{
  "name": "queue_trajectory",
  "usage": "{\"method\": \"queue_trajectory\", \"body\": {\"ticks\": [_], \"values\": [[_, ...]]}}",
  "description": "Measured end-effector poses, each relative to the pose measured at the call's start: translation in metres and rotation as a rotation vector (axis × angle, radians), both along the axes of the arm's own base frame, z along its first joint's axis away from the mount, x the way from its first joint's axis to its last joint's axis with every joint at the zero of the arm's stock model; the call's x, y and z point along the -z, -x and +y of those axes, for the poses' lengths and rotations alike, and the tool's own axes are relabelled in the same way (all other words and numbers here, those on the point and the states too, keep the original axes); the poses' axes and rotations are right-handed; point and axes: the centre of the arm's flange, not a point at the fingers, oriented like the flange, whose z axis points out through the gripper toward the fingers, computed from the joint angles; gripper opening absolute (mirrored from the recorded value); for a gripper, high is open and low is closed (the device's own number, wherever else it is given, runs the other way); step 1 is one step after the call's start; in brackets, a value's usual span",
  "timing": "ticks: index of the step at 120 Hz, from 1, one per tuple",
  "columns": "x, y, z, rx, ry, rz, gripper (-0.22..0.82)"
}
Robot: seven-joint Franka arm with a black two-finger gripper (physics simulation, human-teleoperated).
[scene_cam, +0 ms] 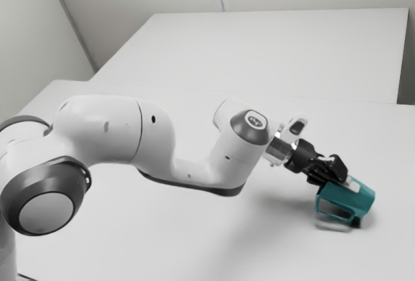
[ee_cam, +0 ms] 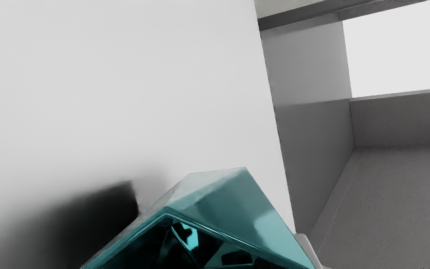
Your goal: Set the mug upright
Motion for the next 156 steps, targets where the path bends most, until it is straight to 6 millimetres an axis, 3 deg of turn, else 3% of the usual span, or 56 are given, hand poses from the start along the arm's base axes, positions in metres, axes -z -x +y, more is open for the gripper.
{"method": "queue_trajectory", "body": {"ticks": [17,29,43,61,77,98,128,156], "values": [[-0.046,0.002,0.007,-0.002,0.019,-0.063,-0.18],[-0.095,0.005,0.029,0.014,-0.016,-0.154,-0.18],[-0.144,0.008,0.083,0.040,-0.151,-0.277,-0.18],[-0.177,0.007,0.162,0.071,-0.405,-0.381,-0.18],[-0.174,0.013,0.226,0.094,-0.633,-0.358,-0.18],[-0.167,0.024,0.282,0.106,-0.849,-0.264,-0.18],[-0.150,0.029,0.334,0.094,-1.034,-0.108,-0.18],[-0.112,0.020,0.361,0.064,-1.102,-0.005,-0.18]]}}
